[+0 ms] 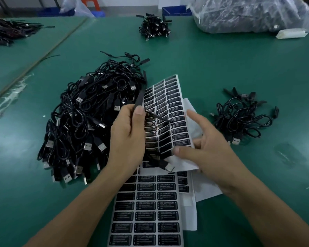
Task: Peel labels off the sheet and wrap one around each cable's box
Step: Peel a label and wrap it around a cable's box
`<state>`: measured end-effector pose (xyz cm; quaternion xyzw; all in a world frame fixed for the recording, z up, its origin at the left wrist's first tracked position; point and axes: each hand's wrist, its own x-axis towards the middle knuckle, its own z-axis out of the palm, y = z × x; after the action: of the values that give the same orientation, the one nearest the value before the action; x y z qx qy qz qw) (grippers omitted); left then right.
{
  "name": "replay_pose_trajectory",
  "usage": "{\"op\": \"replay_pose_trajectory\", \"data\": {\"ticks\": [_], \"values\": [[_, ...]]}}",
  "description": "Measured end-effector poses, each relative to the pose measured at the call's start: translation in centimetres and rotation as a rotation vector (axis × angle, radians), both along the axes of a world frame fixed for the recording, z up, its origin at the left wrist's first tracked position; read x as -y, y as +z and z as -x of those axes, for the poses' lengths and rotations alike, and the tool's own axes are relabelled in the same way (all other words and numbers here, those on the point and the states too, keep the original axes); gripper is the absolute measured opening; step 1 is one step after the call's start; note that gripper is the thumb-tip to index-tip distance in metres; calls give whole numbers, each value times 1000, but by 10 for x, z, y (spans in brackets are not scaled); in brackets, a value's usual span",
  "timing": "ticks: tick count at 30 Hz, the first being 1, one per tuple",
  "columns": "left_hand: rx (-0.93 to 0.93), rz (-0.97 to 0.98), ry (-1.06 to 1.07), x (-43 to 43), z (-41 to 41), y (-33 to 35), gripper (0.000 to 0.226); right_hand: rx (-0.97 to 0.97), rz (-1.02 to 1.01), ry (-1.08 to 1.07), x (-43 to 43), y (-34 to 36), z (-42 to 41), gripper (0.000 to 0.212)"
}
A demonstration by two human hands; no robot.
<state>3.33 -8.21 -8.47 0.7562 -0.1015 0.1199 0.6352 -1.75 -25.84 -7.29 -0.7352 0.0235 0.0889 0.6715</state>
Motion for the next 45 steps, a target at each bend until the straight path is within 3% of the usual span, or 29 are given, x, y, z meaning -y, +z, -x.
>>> {"op": "replay_pose_trajectory", "data": {"ticks": [5,11,13,22,37,45], "values": [[46,-39,-196,-7,3,16,31,66,-14,-256,11,-1,-5,70],[8,-556,-243,-7,8,18,29,35,-43,-386,10,-8,-10,71],[-18,-640,-236,-4,9,16,31,31,-47,-407,10,-9,-11,71],[-102,-629,-260,-4,8,15,43,42,36,-238,4,-16,-8,92],[-91,-537,-282,-2,9,13,42,32,89,-240,-7,-6,-4,82],[-185,-383,-356,-9,1,10,47,-3,75,-250,-7,-8,-6,82]]}}
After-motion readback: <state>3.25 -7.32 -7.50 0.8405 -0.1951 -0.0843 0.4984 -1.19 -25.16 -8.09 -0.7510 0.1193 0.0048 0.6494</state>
